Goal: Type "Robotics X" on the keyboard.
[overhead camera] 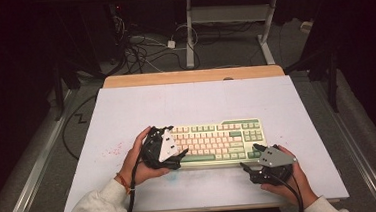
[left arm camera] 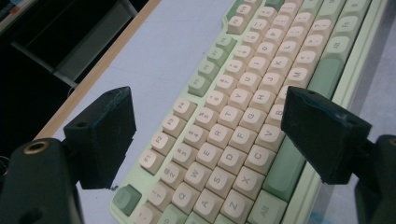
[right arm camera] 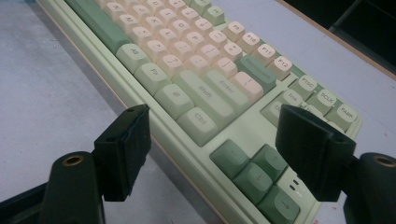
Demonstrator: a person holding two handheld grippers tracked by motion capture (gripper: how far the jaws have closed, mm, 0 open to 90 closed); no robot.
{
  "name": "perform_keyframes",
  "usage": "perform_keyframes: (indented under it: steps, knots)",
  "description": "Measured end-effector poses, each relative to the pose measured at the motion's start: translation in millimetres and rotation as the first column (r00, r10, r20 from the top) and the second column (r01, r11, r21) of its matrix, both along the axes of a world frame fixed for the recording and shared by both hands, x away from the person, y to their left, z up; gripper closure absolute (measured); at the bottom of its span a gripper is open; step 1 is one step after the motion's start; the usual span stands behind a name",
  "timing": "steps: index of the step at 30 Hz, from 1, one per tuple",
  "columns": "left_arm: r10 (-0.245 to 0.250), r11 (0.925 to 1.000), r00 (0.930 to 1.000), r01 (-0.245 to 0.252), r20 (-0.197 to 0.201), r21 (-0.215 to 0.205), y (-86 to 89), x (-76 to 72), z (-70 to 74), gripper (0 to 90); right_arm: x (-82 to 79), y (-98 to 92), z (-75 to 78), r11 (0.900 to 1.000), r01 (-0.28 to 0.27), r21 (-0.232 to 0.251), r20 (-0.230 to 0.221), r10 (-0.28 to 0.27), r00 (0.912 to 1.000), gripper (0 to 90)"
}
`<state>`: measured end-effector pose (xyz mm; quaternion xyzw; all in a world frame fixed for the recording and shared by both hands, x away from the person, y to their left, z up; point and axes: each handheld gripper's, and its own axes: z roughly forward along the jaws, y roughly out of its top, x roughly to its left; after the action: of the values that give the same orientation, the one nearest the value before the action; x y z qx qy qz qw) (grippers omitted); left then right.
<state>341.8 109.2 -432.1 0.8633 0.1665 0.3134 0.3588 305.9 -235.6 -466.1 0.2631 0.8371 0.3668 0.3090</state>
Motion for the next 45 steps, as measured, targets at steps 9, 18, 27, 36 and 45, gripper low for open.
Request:
perform_keyframes:
  steps: [9, 18, 27, 36, 45]
  knots:
    - [0.038, 0.9991, 0.9993, -0.038, -0.007, -0.017, 20.7, -11.5, -5.9, 17.0, 0.2, 0.6, 0.0, 1.000, 0.001, -0.001, -0.002, -0.001, 1.0000, 27.0]
    - [0.085, 0.9960, 0.9961, -0.086, -0.021, -0.026, 42.3, -21.8, -15.6, 17.1, 0.8, 1.8, 1.1, 1.000, 0.002, 0.016, -0.014, -0.001, 0.9999, 28.4]
    - [0.112, 0.9937, 0.9922, -0.112, -0.056, 0.005, 59.2, -29.2, -29.5, 17.0, -0.1, 4.8, 6.8, 0.998, -0.039, 0.058, -0.050, 0.042, 0.9979, 56.0]
    - [0.142, 0.9899, 0.9847, -0.141, -0.101, 0.015, 73.4, -36.2, -37.1, 17.0, 7.6, 14.4, 16.3, 0.993, -0.093, 0.071, -0.076, 0.099, 0.9922, 84.2]
    - [0.148, 0.9889, 0.9808, -0.148, -0.126, 0.012, 77.9, -38.2, -39.4, 17.0, 27.2, 32.1, 25.9, 0.992, -0.111, 0.067, -0.093, 0.116, 0.9888, 90.0]
